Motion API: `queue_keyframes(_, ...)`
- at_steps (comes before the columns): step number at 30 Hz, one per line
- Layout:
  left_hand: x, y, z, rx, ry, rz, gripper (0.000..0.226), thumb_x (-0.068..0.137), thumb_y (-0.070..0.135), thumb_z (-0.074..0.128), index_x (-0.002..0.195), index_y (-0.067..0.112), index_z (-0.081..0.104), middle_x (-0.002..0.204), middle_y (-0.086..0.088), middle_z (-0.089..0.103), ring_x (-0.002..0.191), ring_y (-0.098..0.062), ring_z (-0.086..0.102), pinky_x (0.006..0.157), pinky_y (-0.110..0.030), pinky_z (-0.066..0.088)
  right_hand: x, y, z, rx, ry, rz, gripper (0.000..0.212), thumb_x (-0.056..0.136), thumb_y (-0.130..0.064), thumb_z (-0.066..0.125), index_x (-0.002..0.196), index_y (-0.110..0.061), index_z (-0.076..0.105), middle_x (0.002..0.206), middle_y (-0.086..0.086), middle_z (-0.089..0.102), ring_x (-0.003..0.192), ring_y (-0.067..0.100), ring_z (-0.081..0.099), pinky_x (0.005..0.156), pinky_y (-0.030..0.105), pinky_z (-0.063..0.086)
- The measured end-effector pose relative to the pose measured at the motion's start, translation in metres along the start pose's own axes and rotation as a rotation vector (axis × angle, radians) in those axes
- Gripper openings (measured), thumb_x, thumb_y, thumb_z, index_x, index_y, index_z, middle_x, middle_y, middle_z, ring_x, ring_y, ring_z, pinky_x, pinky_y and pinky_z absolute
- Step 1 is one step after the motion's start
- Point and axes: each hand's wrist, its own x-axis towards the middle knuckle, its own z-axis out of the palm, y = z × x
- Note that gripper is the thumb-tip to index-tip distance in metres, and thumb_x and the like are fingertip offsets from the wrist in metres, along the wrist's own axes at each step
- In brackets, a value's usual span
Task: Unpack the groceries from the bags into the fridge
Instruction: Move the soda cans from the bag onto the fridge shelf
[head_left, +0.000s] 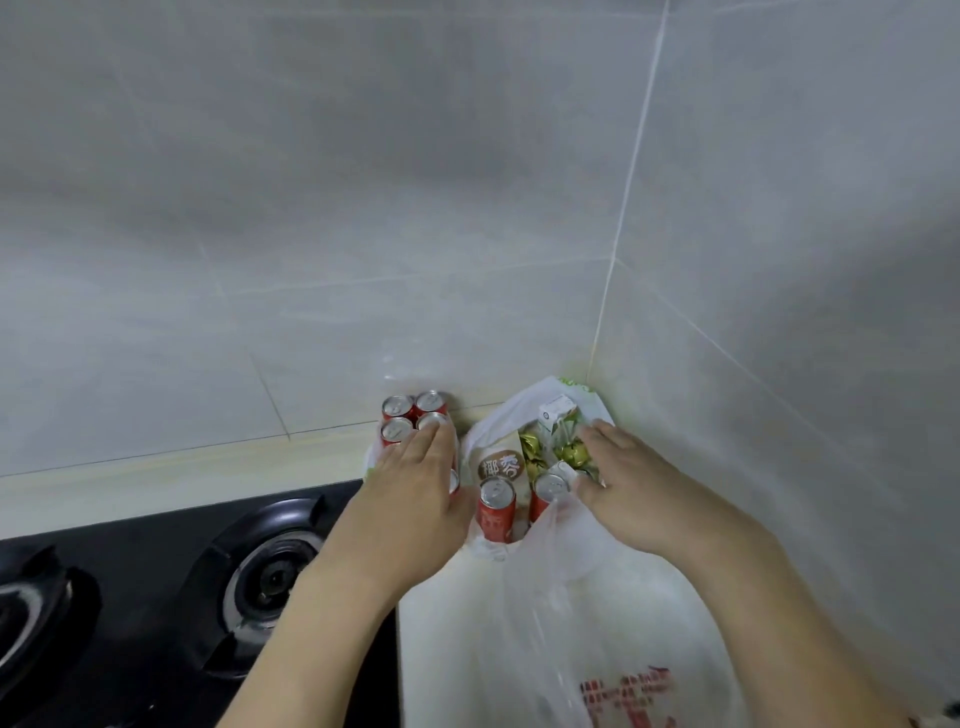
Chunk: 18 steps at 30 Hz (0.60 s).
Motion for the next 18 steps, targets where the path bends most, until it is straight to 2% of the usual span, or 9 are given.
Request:
queue_keyframes(2,0.012,-0.002,-0.001,0.006,0.006,0.003,0.054,0.099,0.039,0.042,0.148,0.021,0.028,0.154,0.008,0.028,0.134,-0.016,0.035,0.105,-0.026,0.029,0.017,0.006,0.001,0.027,-0.011,0.007,0.063,0.101,-0.034,0.039,0.156,-0.017,0.012,0.164,-0.001,0.004,0.15,0.016,0.007,0.121,0.032,0.012)
queue_keyframes(6,0.034,-0.008,0.004,0.01,-0.055,-0.008,0.059,0.098,0.042,0.043,0.151,0.023,0.024,0.159,0.01,0.02,0.142,-0.014,0.028,0.108,-0.025,0.028,0.049,0.015,0.001,0.037,-0.008,-0.007,0.061,0.097,-0.037,0.043,0.151,-0.018,0.024,0.16,-0.003,0.019,0.144,0.02,0.023,0.115,0.035,0.027)
queue_keyframes(10,0.062,-0.015,0.014,0.001,-0.095,-0.022,0.066,0.096,0.042,0.045,0.154,0.028,0.018,0.161,0.013,0.017,0.144,-0.014,0.027,0.111,-0.03,0.032,0.081,0.021,0.008,0.03,-0.027,-0.022,0.064,0.098,-0.036,0.044,0.153,-0.016,0.02,0.16,-0.002,0.017,0.144,0.021,0.023,0.115,0.035,0.027)
queue_keyframes(15,0.097,-0.026,0.037,-0.022,-0.172,-0.026,0.054,0.093,0.036,0.052,0.142,0.025,0.032,0.149,0.008,0.036,0.129,-0.02,0.044,0.094,-0.033,0.042,0.116,0.028,0.028,0.018,-0.14,-0.01,0.069,0.099,-0.037,0.044,0.156,-0.015,0.012,0.164,-0.001,0.004,0.149,0.02,0.01,0.118,0.033,0.018)
queue_keyframes(18,0.111,-0.036,0.053,-0.008,-0.206,0.001,0.065,0.093,0.038,0.055,0.15,0.027,0.025,0.154,0.011,0.031,0.136,-0.015,0.037,0.105,-0.033,0.04,0.133,0.034,0.042,0.003,-0.173,0.007,0.07,0.096,-0.037,0.047,0.154,-0.014,0.017,0.162,0.002,0.012,0.147,0.024,0.018,0.117,0.035,0.023)
